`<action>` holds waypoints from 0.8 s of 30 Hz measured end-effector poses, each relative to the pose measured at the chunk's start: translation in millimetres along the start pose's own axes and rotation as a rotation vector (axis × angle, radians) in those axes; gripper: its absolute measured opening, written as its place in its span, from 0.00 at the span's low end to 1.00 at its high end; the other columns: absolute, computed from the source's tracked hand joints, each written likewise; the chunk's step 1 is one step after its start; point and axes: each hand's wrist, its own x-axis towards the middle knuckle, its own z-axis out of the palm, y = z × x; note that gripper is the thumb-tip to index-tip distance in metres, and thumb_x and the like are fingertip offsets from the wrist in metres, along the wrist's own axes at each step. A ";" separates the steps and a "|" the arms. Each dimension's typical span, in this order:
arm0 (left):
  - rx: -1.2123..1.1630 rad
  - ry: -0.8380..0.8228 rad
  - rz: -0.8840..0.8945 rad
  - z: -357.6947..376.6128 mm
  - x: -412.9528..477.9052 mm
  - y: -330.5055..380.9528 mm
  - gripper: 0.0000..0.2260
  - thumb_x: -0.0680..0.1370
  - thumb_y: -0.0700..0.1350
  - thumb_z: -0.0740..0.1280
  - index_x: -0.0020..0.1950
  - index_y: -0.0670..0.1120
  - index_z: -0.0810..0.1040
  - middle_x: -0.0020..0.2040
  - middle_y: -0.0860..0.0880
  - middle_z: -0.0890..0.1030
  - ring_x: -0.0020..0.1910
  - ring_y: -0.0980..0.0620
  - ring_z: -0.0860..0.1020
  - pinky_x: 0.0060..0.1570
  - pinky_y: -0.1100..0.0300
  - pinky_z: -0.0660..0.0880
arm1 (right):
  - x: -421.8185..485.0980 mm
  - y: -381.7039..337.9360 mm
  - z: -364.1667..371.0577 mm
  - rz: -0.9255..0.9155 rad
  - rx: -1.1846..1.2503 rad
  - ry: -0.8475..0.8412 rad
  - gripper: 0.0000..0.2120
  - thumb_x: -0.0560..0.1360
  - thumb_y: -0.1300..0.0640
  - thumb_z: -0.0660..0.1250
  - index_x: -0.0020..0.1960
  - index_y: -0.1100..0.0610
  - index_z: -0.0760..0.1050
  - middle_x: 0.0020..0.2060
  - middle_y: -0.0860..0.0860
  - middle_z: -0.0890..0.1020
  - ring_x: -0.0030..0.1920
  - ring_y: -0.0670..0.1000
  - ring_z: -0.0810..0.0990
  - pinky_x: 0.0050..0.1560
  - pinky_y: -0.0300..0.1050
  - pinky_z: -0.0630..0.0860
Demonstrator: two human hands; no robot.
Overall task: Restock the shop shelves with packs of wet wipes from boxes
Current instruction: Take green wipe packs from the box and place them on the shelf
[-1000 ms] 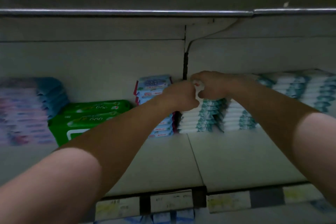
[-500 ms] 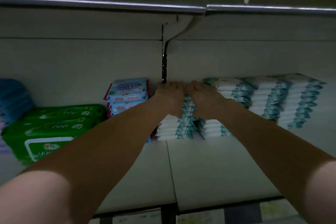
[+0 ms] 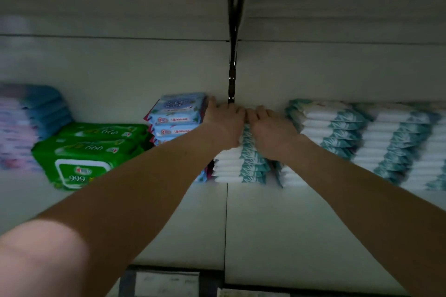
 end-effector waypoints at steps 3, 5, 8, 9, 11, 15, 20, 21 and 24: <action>-0.035 -0.012 0.017 -1.8 2.6 1.9 0.34 0.76 0.56 0.67 0.76 0.46 0.56 0.74 0.44 0.64 0.71 0.44 0.65 0.70 0.45 0.56 | -12.6 6.3 -17.6 0.000 0.002 0.014 0.20 0.77 0.57 0.63 0.67 0.59 0.67 0.61 0.58 0.71 0.61 0.58 0.71 0.50 0.48 0.68; -0.038 -0.012 0.030 -1.8 3.6 -0.6 0.36 0.75 0.56 0.67 0.77 0.46 0.54 0.74 0.44 0.64 0.71 0.43 0.65 0.69 0.45 0.57 | -20.5 6.2 -29.6 -0.027 0.120 0.034 0.14 0.77 0.56 0.63 0.61 0.59 0.73 0.58 0.57 0.74 0.57 0.57 0.74 0.47 0.45 0.67; -0.066 -0.040 0.050 -1.5 2.6 -5.1 0.44 0.74 0.59 0.69 0.78 0.50 0.43 0.76 0.44 0.59 0.73 0.43 0.62 0.70 0.40 0.54 | -28.8 -4.2 -35.7 -0.141 0.434 -0.398 0.17 0.79 0.52 0.61 0.66 0.56 0.73 0.63 0.52 0.75 0.58 0.52 0.76 0.55 0.39 0.72; -0.065 -0.053 0.055 -0.7 2.9 -6.1 0.46 0.73 0.60 0.69 0.78 0.51 0.40 0.77 0.44 0.57 0.74 0.43 0.61 0.70 0.38 0.53 | -29.3 -10.2 -33.4 -0.159 0.512 -0.584 0.21 0.80 0.50 0.61 0.71 0.54 0.69 0.64 0.50 0.74 0.58 0.50 0.76 0.56 0.37 0.71; -0.047 -0.056 0.061 2.3 4.3 -7.2 0.47 0.73 0.62 0.68 0.78 0.53 0.38 0.78 0.44 0.53 0.75 0.42 0.59 0.70 0.36 0.51 | -22.9 -21.6 -20.5 -0.160 0.600 -0.743 0.24 0.81 0.50 0.60 0.75 0.54 0.62 0.67 0.53 0.72 0.58 0.49 0.76 0.58 0.37 0.70; -0.025 -0.013 0.070 5.8 8.5 -9.2 0.42 0.75 0.61 0.65 0.78 0.54 0.41 0.77 0.44 0.56 0.72 0.41 0.62 0.69 0.37 0.53 | -3.2 -28.5 5.2 -0.071 0.729 -0.582 0.18 0.81 0.58 0.58 0.70 0.58 0.69 0.65 0.59 0.75 0.61 0.58 0.77 0.57 0.46 0.73; -0.078 -0.044 0.064 -5.6 0.4 -6.4 0.46 0.74 0.58 0.69 0.78 0.53 0.40 0.78 0.44 0.53 0.75 0.41 0.56 0.70 0.36 0.52 | -8.8 -30.3 10.8 -0.083 0.696 -0.715 0.21 0.81 0.54 0.58 0.73 0.57 0.65 0.65 0.55 0.73 0.56 0.52 0.77 0.57 0.42 0.72; -0.127 -0.039 0.071 -7.6 -2.0 -5.0 0.46 0.74 0.57 0.70 0.78 0.52 0.39 0.78 0.43 0.51 0.76 0.41 0.54 0.71 0.36 0.52 | -12.0 -29.7 13.6 -0.081 0.667 -0.794 0.21 0.81 0.54 0.59 0.72 0.57 0.66 0.59 0.55 0.75 0.49 0.51 0.78 0.50 0.41 0.75; -0.234 -0.022 0.116 -5.5 -5.1 -0.2 0.42 0.77 0.55 0.66 0.78 0.53 0.39 0.78 0.43 0.50 0.77 0.44 0.51 0.72 0.40 0.53 | -17.5 -27.0 26.2 -0.147 0.451 -0.837 0.19 0.81 0.53 0.57 0.68 0.60 0.70 0.60 0.57 0.77 0.49 0.51 0.76 0.48 0.39 0.73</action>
